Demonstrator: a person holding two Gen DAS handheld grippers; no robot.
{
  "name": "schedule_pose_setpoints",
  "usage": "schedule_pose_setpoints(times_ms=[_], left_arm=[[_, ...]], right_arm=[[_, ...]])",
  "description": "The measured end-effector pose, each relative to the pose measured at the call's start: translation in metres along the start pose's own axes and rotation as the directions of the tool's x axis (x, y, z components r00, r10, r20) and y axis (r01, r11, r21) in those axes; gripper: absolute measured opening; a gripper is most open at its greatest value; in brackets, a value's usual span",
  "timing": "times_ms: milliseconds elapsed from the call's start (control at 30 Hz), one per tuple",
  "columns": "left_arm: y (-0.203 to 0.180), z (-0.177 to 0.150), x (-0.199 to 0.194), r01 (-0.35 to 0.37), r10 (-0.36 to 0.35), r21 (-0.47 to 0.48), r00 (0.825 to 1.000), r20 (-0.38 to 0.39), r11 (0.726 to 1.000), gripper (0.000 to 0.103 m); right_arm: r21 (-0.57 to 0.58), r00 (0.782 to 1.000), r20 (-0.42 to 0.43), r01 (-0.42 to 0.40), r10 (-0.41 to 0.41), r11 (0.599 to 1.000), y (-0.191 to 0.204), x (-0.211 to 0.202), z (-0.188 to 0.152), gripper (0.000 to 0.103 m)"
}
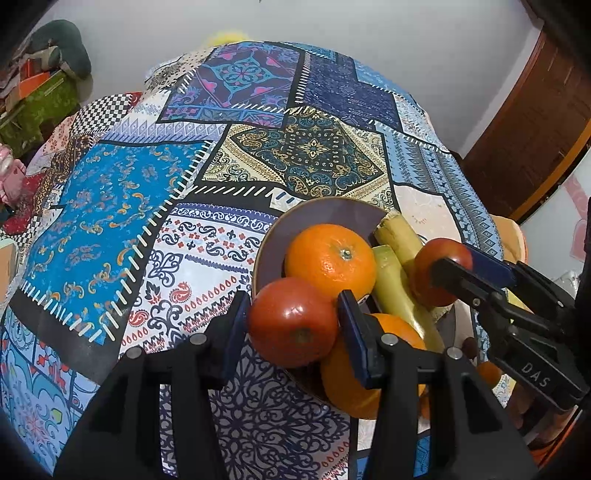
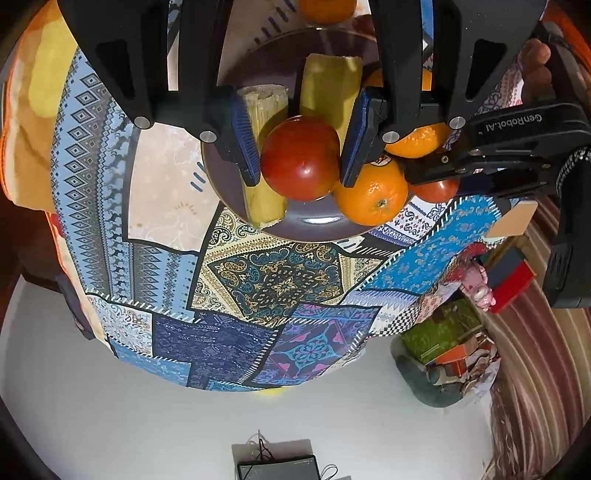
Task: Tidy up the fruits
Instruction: 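Lower both tomatoes onto the plate and open both tools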
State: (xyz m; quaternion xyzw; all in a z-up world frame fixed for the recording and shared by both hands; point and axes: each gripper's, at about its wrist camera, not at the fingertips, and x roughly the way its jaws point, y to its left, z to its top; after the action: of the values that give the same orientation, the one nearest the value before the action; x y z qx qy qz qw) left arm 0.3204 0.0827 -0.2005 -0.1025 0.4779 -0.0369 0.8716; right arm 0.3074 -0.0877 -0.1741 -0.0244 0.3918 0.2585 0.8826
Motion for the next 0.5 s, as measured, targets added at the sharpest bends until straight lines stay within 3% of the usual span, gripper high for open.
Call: schedule_pose_setpoints(times_ms=[300,500], left_arm=[[0.002,-0.001,-0.006,0.013,-0.013,-0.018,1.000,0.003,1.000,0.059],[-0.009,-0.003,-0.030,0.002,-0.003,0.022,0.999,0.048,1.000,0.060]], right_arm=[[0.022,0.999,-0.043,-0.013,0.014,1.000,-0.007,0.001,-0.005,0.046],[-0.009,1.000,-0.023,0.002,-0.002,1.000,-0.005,-0.014,-0.005,0.051]])
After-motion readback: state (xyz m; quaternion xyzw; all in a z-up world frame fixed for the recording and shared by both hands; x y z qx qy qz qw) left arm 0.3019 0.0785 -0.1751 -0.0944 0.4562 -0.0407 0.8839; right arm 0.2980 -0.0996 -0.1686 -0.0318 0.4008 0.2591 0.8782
